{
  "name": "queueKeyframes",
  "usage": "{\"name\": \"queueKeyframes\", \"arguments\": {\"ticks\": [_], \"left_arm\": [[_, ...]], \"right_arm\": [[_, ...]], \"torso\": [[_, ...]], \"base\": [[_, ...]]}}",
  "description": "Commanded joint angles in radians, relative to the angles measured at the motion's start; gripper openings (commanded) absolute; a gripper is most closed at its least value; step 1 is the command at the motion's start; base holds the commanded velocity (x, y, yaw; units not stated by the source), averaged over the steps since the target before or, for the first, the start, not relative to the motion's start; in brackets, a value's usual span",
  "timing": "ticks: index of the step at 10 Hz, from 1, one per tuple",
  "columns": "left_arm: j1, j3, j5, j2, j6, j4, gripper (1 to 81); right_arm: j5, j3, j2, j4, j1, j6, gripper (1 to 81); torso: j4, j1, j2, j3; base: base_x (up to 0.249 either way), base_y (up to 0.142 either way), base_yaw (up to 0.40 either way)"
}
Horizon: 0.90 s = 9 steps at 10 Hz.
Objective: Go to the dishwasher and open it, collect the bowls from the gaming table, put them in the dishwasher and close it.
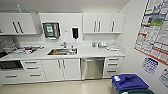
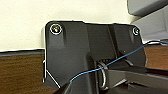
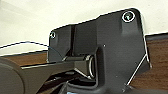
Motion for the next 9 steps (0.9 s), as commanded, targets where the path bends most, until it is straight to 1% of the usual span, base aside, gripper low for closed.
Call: {"name": "queueKeyframes", "arguments": {"ticks": [1,9], "left_arm": [[-0.057,0.008,0.046,-0.018,0.003,0.003,81.1],[-0.057,0.008,0.039,-0.018,0.001,0.003,81.1]], "right_arm": [[-0.052,0.017,-0.032,-0.003,0.056,-0.003,81.1],[-0.052,0.015,-0.035,-0.002,0.056,-0.003,81.1]], "torso": [[0.000,0.000,0.000,0.000],[0.000,0.000,0.000,0.000]], "base": [[0.140,0.000,0.000],[0.147,0.000,0.000]]}}
